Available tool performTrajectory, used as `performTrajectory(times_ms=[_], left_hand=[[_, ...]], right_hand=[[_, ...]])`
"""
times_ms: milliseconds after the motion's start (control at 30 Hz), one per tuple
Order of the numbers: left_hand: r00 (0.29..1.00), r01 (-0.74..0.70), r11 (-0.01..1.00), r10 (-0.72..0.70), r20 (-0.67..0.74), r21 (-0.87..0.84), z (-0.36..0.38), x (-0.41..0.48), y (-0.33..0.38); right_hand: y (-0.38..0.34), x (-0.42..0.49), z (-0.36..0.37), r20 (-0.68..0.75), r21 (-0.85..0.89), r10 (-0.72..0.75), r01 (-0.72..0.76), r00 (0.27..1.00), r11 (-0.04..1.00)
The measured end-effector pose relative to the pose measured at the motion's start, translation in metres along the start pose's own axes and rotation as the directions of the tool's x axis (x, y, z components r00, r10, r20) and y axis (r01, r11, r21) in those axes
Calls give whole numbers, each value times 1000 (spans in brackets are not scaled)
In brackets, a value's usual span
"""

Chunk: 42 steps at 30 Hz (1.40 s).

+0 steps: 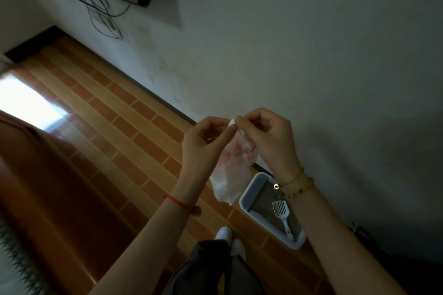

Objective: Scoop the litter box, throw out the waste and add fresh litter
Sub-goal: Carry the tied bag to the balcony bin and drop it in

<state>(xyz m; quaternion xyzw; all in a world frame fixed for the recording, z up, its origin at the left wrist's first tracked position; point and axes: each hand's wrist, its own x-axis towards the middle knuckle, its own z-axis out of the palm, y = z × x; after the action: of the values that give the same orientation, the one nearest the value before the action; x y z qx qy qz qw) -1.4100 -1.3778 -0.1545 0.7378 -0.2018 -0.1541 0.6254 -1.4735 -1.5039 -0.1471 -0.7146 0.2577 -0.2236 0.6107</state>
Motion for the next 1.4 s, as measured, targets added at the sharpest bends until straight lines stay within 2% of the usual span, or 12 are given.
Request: performTrajectory(times_ms=[433, 567, 767, 1067, 1400], left_hand=[[970, 115, 993, -105, -218, 35, -35, -69, 33], [953, 113, 989, -81, -292, 94, -45, -75, 31], [911, 98, 994, -68, -407, 54, -71, -73, 35], [824, 101, 994, -100, -558, -28, -140, -38, 19], [804, 84, 996, -76, -590, -13, -283, 36, 2]], right_hand=[[-34, -52, 19, 195, -66, 120, -109, 973, 992], [-39, -54, 32, 244, -95, 118, -98, 963, 991], [-52, -42, 66, 330, -145, 69, -21, 941, 989], [-71, -10, 152, 465, -91, 57, -16, 884, 996], [-105, 45, 305, 510, -99, 7, 51, 860, 994]])
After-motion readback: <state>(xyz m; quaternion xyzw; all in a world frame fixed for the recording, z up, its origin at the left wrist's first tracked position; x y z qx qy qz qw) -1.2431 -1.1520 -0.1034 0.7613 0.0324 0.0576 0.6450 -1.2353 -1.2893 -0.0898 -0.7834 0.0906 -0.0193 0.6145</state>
